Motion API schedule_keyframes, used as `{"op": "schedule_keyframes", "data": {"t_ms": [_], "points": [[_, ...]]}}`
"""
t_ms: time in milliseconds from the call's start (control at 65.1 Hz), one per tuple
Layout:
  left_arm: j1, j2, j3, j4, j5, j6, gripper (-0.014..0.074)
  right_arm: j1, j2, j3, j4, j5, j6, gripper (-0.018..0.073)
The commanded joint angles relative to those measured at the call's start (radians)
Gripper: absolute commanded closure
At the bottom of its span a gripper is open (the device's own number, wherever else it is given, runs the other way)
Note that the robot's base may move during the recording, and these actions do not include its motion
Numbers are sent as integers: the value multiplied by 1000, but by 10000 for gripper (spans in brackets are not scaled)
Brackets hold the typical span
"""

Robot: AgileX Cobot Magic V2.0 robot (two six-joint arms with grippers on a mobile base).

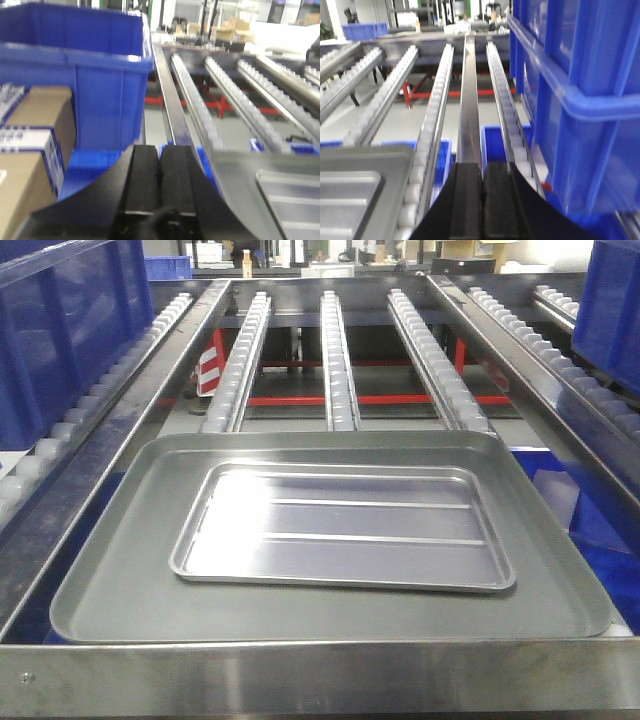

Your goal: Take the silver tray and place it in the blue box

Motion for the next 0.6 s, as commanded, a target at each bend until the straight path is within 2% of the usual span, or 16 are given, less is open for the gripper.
{"op": "schedule_keyframes", "data": {"t_ms": [0,107,230,322,415,491,583], "points": [[2,-15,-38,-6,-116,0,701,-3,-22,-14,15,-159,-2,503],[2,11,-187,72,-1,0,701,-3,-17,-111,61,-138,-2,503],[2,100,-420,140,221,0,701,-3,46,-277,63,-25,-2,503],[2,226,-587,137,383,0,699,-3,139,-389,63,27,-2,498],[2,356,-696,106,465,0,680,-2,250,-483,63,51,-2,457],[2,448,-751,71,490,0,605,-1,328,-532,63,82,-2,375],[2,565,-795,18,490,0,423,14,427,-589,63,140,-2,234]]}}
